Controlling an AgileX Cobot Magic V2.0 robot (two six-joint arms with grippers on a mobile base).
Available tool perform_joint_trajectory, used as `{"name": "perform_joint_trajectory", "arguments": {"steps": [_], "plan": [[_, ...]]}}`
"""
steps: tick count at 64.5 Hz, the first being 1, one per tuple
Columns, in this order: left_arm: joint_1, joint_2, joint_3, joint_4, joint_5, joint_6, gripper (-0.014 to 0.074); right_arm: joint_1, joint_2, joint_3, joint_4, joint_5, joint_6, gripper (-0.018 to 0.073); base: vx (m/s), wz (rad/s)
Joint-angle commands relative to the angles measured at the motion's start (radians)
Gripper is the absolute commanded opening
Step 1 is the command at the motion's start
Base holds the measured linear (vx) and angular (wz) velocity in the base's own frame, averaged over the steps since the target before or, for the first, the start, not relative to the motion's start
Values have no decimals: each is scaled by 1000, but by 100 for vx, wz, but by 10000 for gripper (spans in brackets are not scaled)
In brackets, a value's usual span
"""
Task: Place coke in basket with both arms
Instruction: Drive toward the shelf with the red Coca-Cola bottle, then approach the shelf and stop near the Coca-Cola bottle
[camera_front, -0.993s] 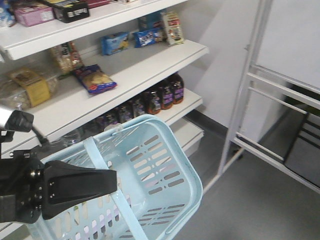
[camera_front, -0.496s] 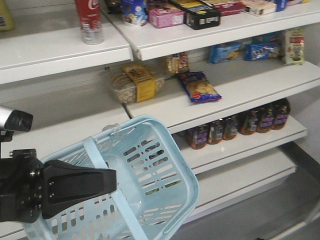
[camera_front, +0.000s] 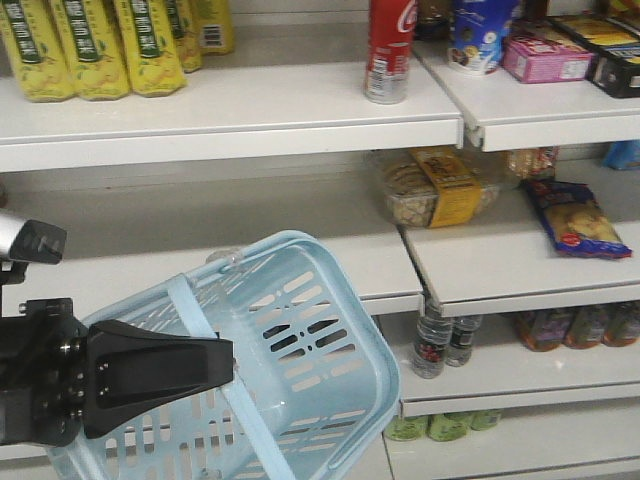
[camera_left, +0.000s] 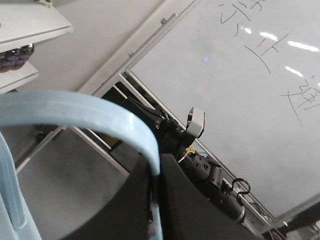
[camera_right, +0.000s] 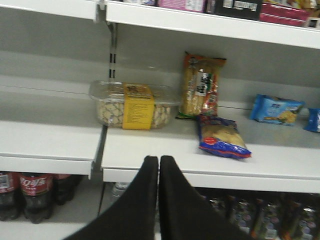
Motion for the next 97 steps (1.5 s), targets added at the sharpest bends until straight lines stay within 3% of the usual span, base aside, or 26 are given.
{"name": "perform_joint_trajectory", "arguments": {"steps": [1, 50, 97], "plan": [[-6, -15, -27, -86, -195, 1, -6, 1, -18, 10, -15, -69, -9, -5, 8, 52], [-6, -15, -27, -86, -195, 1, -6, 1, -18, 10, -15, -69, -9, -5, 8, 36], [-6, -15, -27, -86, -195, 1, -6, 1, -18, 10, -15, -69, -9, -5, 6, -2]]}}
